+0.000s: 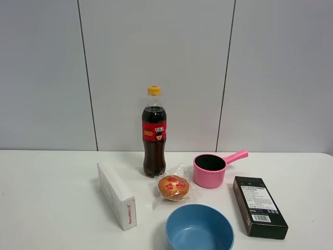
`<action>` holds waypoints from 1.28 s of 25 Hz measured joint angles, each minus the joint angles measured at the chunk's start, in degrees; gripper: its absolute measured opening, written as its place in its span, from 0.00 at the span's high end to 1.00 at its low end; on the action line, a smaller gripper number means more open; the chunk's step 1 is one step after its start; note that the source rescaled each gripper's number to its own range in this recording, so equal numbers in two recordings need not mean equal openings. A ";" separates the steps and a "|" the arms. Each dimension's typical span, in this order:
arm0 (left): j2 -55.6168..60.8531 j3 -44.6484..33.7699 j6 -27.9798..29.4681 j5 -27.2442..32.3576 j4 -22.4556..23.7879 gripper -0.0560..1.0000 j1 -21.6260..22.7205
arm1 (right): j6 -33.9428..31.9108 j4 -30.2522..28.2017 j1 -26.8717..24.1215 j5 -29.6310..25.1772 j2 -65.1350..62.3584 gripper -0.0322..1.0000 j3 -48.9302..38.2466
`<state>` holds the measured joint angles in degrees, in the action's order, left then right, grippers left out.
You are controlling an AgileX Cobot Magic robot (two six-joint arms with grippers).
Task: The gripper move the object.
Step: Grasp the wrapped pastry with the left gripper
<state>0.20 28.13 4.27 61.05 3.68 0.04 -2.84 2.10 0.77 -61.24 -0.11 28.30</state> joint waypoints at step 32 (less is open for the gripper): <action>-10.18 8.90 0.84 1.51 -4.05 0.34 0.00 | 0.00 0.00 0.00 0.00 0.00 0.00 0.00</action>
<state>-9.98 37.04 5.10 62.56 -0.37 0.04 -2.84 2.10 0.77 -61.24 -0.11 28.30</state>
